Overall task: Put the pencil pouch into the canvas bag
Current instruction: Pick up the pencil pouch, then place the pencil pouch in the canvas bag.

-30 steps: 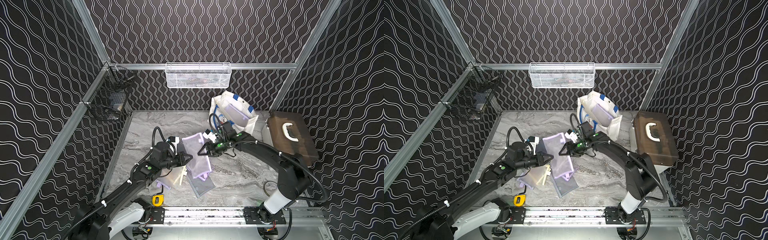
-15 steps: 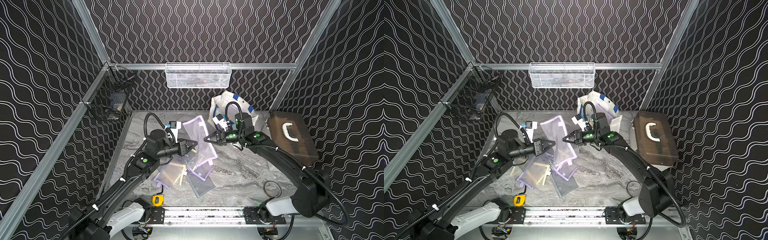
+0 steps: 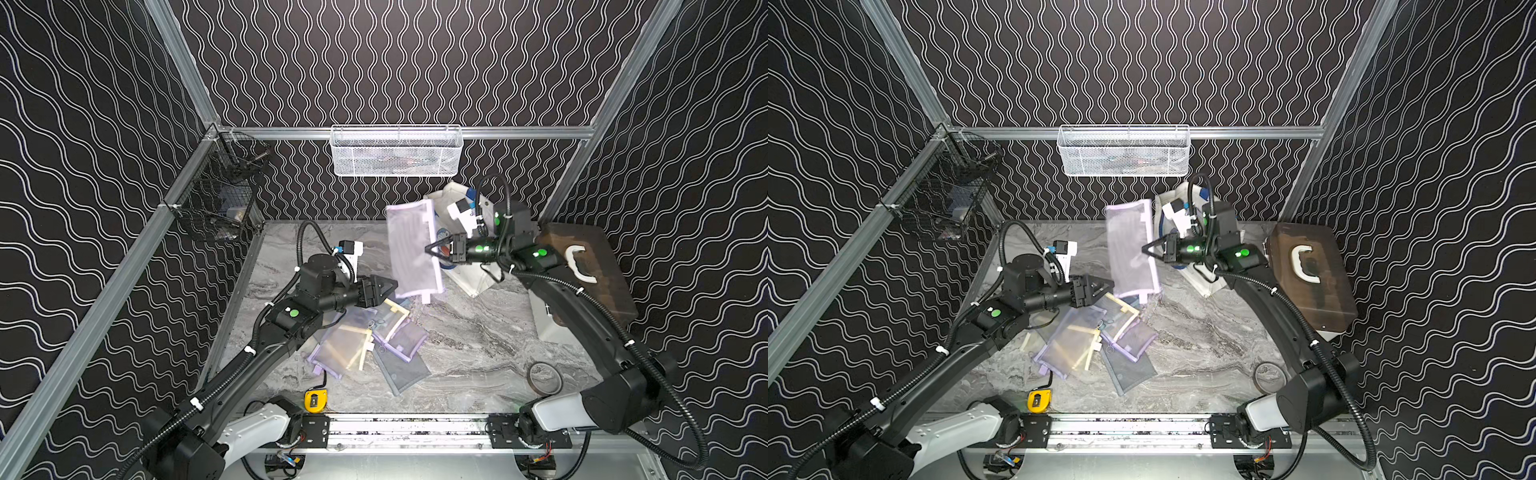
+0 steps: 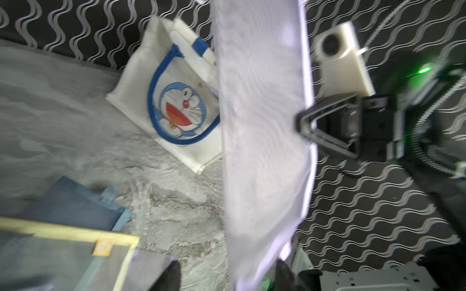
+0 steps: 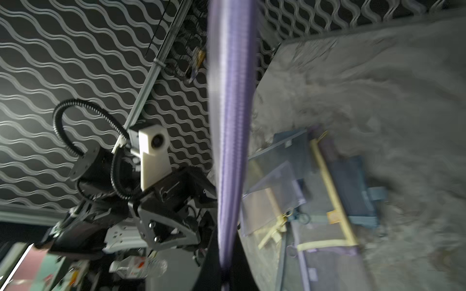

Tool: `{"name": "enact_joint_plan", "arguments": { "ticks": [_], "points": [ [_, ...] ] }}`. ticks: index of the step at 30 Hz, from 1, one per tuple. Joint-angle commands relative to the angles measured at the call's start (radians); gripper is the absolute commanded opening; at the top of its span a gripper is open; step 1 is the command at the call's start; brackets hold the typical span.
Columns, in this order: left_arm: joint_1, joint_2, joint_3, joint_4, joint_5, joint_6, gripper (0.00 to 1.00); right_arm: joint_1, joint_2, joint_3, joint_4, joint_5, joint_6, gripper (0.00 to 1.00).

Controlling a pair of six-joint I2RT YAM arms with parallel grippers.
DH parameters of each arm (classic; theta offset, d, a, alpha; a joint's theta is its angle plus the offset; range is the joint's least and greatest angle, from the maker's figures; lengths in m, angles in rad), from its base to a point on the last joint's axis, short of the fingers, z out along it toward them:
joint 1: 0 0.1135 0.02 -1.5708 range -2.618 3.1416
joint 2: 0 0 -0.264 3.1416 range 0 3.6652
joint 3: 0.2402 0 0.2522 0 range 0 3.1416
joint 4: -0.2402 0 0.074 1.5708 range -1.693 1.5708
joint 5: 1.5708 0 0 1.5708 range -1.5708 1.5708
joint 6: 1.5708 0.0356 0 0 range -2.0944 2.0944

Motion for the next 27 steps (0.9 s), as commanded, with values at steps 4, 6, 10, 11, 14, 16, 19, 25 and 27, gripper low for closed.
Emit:
{"name": "enact_joint_plan", "arguments": {
  "ticks": [4, 6, 10, 11, 14, 16, 19, 25, 27],
  "points": [
    [0.004, 0.014, -0.002, -0.117, -0.147, 0.014, 0.94, -0.042, 0.154, 0.361, -0.373, 0.394, -0.309, 0.0],
    [0.005, 0.011, -0.009, -0.123, -0.152, 0.002, 0.94, -0.05, 0.222, 0.489, -0.439, 0.505, -0.378, 0.0],
    [0.004, 0.002, -0.038, -0.099, -0.154, -0.034, 0.94, -0.068, 0.332, 0.681, -0.522, 0.705, -0.483, 0.0],
    [0.004, -0.001, -0.039, -0.095, -0.153, -0.044, 0.93, -0.077, 0.348, 0.702, -0.52, 0.747, -0.498, 0.0],
    [0.004, -0.007, -0.03, -0.11, -0.144, -0.053, 0.93, -0.102, 0.378, 0.733, -0.488, 0.871, -0.525, 0.0],
    [0.005, -0.017, -0.025, -0.137, -0.142, -0.043, 0.93, -0.118, 0.392, 0.738, -0.471, 0.931, -0.553, 0.0],
    [0.005, -0.048, -0.038, -0.166, -0.156, -0.034, 0.93, -0.139, 0.394, 0.699, -0.443, 0.959, -0.586, 0.0],
    [0.004, -0.072, -0.048, -0.196, -0.146, -0.027, 0.93, -0.141, 0.37, 0.529, -0.373, 0.981, -0.643, 0.0],
    [0.004, -0.082, -0.048, -0.203, -0.143, -0.023, 0.93, -0.142, 0.373, 0.496, -0.368, 0.96, -0.633, 0.0]
  ]
}}
